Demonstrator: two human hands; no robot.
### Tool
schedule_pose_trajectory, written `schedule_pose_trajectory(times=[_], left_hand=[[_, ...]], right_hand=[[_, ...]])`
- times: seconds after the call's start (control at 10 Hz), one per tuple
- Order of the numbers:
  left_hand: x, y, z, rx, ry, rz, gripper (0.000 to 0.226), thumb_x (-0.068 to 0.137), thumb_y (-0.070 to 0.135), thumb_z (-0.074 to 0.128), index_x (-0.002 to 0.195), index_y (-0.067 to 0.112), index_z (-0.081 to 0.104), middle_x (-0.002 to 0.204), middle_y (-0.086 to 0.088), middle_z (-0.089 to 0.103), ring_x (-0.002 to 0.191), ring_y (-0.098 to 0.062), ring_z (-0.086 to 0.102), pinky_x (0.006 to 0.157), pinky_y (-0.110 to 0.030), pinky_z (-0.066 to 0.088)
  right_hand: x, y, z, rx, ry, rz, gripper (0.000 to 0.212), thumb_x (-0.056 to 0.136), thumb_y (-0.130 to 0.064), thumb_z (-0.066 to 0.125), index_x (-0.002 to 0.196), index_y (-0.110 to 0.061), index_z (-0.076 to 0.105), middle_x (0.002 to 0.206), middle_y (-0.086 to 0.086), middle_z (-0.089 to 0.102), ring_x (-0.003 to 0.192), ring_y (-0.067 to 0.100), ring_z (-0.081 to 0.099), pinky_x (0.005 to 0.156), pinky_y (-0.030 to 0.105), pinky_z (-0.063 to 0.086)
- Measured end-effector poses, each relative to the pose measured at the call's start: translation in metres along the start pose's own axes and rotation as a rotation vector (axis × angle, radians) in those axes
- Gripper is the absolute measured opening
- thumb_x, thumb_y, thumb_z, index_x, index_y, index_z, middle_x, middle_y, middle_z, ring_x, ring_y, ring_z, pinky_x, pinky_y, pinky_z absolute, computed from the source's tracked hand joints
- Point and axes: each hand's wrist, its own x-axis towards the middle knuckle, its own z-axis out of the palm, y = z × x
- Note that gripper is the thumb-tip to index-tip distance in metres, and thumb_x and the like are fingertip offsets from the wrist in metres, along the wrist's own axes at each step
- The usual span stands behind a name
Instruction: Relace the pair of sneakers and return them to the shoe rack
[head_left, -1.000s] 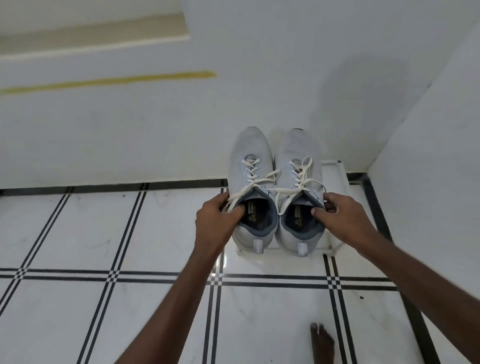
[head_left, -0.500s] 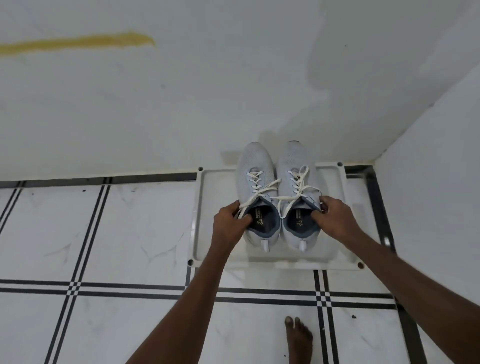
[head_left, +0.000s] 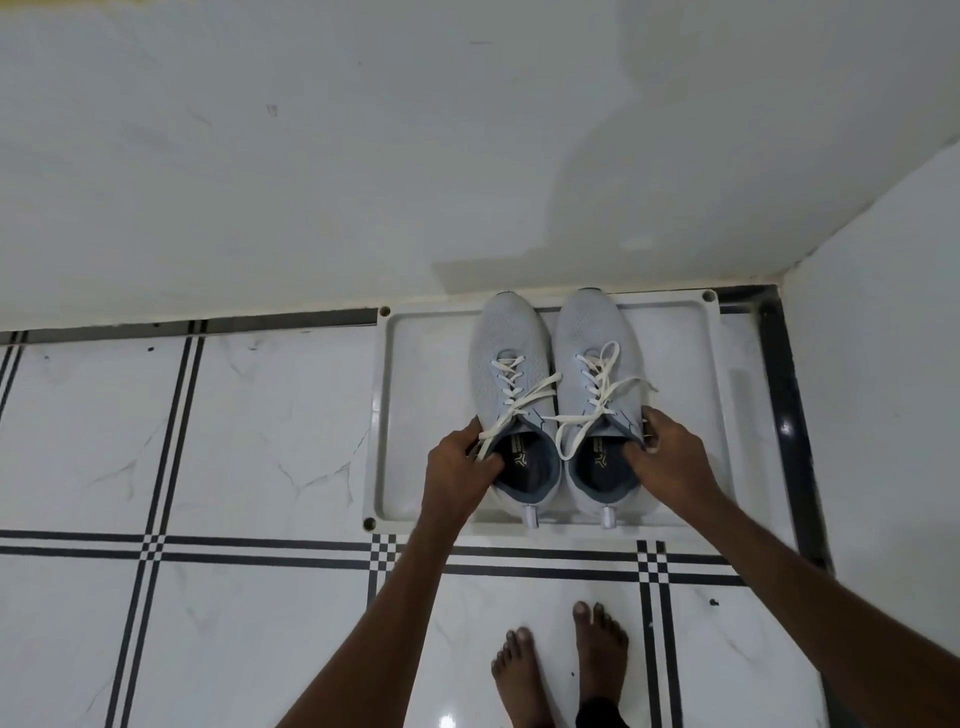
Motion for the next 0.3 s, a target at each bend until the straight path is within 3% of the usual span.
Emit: schedule_pose_trajectory(times=[0.2, 0.3], left_hand=[[-0.0075, -0.0023, -0.0012, -0.003, -0.027, 0.006, 0.042, 0.079, 0.015, 0.065, 0.120, 0.027, 0.067, 0.091, 0.001, 0.073, 0.077, -0.013, 0.061, 0.060, -0.003, 0.039], [-0.0096, 0.0043, -0.0029, -0.028, -0.023, -0.022, 0.042, 0.081, 0.024, 0.068, 0.123, 0.021, 0.064, 0.105, -0.001, 0.071, 0.094, -0.020, 0.065, 0.076, -0.020, 0.049]], right_hand=[[-0.0152, 0.0047, 0.0036, 0.032, 0.002, 0.023, 0.031, 0.083, -0.013, 0.067, 0.114, -0.010, 0.063, 0.099, 0.010, 0.070, 0.082, 0.025, 0.057, 0.076, 0.027, 0.040], [-0.0177, -0.0012, 0.0035, 0.069, 0.017, 0.064, 0.041, 0.086, -0.019, 0.067, 0.125, -0.010, 0.059, 0.114, 0.012, 0.070, 0.099, 0.031, 0.065, 0.087, 0.034, 0.048]])
